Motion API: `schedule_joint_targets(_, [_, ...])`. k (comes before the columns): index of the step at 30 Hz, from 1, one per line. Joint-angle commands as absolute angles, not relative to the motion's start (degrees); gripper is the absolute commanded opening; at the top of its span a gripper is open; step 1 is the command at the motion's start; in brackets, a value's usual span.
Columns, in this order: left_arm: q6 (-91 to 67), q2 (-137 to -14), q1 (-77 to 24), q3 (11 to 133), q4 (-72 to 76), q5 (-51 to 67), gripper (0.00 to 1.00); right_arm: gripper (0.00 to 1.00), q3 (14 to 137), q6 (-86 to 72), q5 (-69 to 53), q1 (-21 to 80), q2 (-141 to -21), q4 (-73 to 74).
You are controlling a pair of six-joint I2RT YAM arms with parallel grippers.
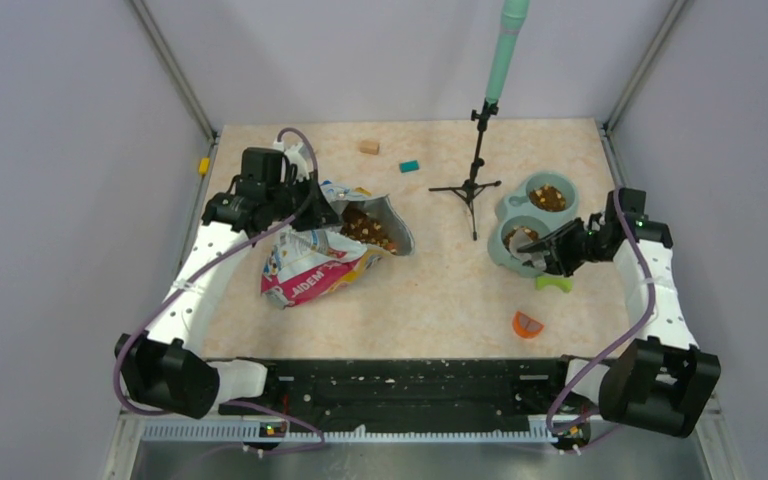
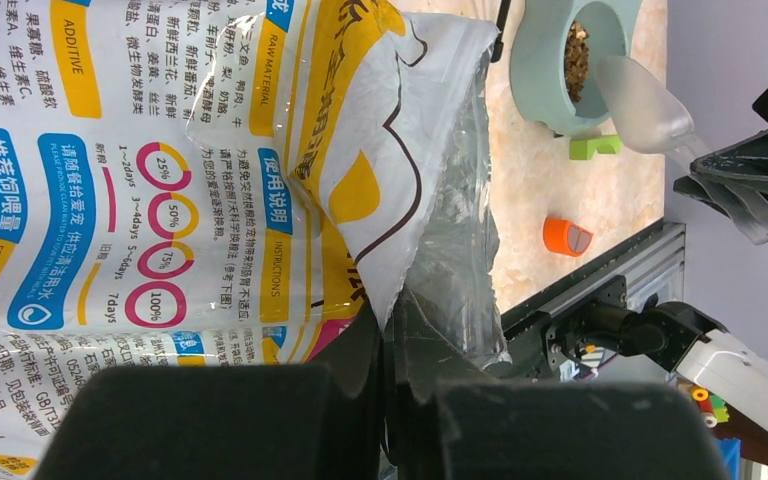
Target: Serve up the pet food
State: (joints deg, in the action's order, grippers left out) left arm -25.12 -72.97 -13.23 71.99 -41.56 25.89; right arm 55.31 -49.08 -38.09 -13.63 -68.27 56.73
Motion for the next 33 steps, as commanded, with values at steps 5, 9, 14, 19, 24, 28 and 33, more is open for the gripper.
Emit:
schedule_joint_targets(5, [-21.63,-73.71,-11.78,76.26,-37.83,24.79,0.00,0.00,58.88,-45.59,-34.89,-13.81,-61.11,56.62])
schedule_joint_targets(9, [-20.69,-73.81,-11.83,77.34,-36.81,27.17,0.00,0.00,60.73,-41.93,-33.64,-11.91,-57.14,55.81])
schedule_joint_targets(14, [-20.30,-73.61,-11.82,78.26,-35.04,28.85,0.00,0.00,62.00,-40.47,-29.93,-5.09,-51.28,53.37])
schedule_joint_targets(19, [-18.85,-73.36,-11.78,79.17,-35.35,29.86,0.00,0.00,62.67,-39.46,-28.47,3.86,-46.27,47.53])
schedule_joint_targets(24, [-14.27,-73.19,-11.78,80.43,-37.49,34.65,0.00,0.00,65.62,-35.46,-28.98,15.84,-47.86,42.87])
schedule_joint_targets(28, [-9.77,-72.66,-11.78,81.17,-41.57,41.16,0.00,0.00,68.65,-31.50,-21.67,32.84,-52.36,40.94])
schedule_joint_targets(33, [-7.82,-71.47,-11.78,80.66,-45.72,44.11,0.00,0.00,73.23,-26.17,-15.08,48.14,-62.05,45.01])
